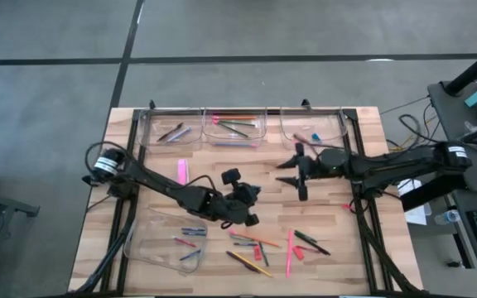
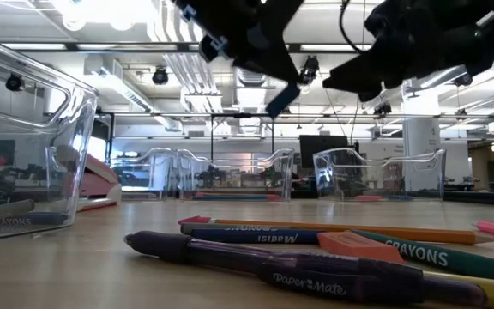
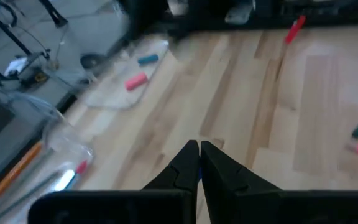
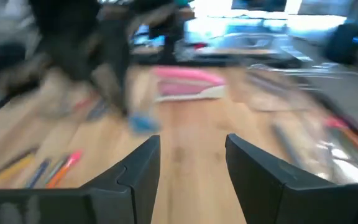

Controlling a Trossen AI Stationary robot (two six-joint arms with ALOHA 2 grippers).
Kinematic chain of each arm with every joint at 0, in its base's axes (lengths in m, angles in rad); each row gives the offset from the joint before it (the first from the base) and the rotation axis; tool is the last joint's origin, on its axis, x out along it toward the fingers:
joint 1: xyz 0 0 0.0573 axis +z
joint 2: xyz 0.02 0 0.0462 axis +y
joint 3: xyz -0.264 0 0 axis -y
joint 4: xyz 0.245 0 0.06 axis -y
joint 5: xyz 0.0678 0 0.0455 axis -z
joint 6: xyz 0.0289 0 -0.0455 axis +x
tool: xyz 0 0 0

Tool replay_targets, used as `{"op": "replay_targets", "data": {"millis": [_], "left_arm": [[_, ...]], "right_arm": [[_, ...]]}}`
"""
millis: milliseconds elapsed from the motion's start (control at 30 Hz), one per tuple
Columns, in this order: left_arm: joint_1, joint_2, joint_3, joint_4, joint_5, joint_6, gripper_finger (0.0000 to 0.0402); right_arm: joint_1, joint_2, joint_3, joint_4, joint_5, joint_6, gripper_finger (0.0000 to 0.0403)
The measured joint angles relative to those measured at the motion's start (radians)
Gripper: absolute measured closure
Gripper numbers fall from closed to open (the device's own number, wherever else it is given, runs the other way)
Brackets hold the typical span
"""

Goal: Sort crayons/erasers/pens/pencils in bins
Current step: Put the blue eraser into the top right transparent bin

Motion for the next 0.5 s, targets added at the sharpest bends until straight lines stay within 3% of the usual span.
{"op": "replay_targets", "data": {"millis": [167, 500], "left_arm": [[0.004, -0.047, -0.004, 0.008, -0.033, 0.036, 0.0401], [0.006, -0.075, -0.005, 0.044, -0.023, 0.059, 0.0401]], "right_arm": [[-0.001, 0.161, -0.011, 0.175, -0.167, -0.066, 0.0232], [-0.008, 0.423, 0.014, 0.532, -0.136, -0.069, 0.0225]]}}
